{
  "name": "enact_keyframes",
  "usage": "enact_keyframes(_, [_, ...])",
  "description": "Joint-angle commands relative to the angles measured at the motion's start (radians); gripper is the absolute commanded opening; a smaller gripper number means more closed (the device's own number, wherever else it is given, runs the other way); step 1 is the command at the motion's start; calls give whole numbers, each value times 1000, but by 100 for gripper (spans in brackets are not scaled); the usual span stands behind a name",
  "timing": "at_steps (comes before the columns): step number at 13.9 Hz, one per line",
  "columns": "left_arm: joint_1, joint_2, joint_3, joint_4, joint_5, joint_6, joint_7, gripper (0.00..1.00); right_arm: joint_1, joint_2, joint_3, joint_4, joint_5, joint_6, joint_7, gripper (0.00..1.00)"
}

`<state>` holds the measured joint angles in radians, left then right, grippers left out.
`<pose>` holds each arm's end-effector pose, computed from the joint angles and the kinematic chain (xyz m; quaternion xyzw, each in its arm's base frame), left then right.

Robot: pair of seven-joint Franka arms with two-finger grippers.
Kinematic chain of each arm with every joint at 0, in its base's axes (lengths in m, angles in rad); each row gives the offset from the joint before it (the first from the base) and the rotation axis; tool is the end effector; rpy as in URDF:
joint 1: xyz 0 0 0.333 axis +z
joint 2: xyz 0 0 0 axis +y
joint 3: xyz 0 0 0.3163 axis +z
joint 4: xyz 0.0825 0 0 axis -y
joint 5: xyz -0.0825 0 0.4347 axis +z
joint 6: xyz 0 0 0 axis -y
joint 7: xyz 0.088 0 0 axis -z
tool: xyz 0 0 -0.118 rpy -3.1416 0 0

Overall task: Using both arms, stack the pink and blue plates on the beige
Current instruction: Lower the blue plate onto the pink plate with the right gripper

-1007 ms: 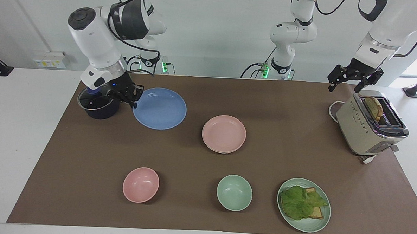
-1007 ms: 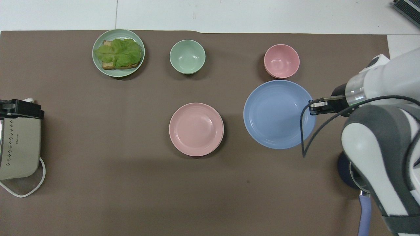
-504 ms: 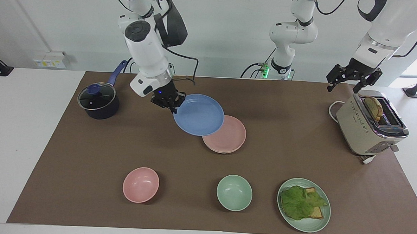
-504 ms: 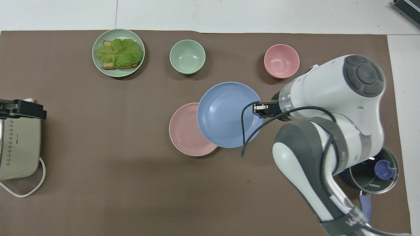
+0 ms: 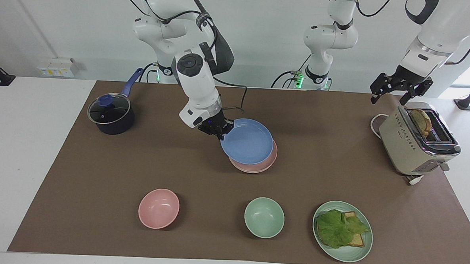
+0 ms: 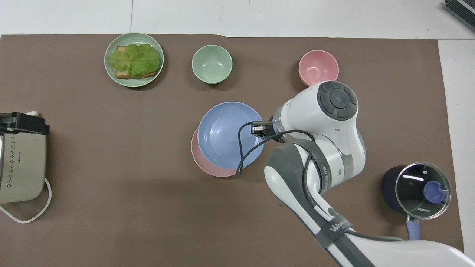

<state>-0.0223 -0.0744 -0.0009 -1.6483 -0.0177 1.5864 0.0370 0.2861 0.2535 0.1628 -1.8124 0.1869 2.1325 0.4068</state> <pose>0.5830 -0.0156 0.6188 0.9995 -0.0300 0.0063 0.0088 0.6078 0.2979 0.3760 -0.9939 0.0292 0.0108 0.1058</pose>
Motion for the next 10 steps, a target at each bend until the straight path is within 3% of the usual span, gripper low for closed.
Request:
enact_keyframes(1, [-10, -7, 6, 4, 19, -17, 1, 100, 21, 19, 3, -27, 31, 62, 0, 0])
enact_keyframes(4, [-8, -7, 7, 4, 19, -17, 1, 100, 47, 41, 1, -71, 31, 139, -6, 0])
enact_keyframes(10, [-8, -7, 7, 4, 19, -17, 1, 100, 38, 41, 1, -117, 31, 147, -69, 0])
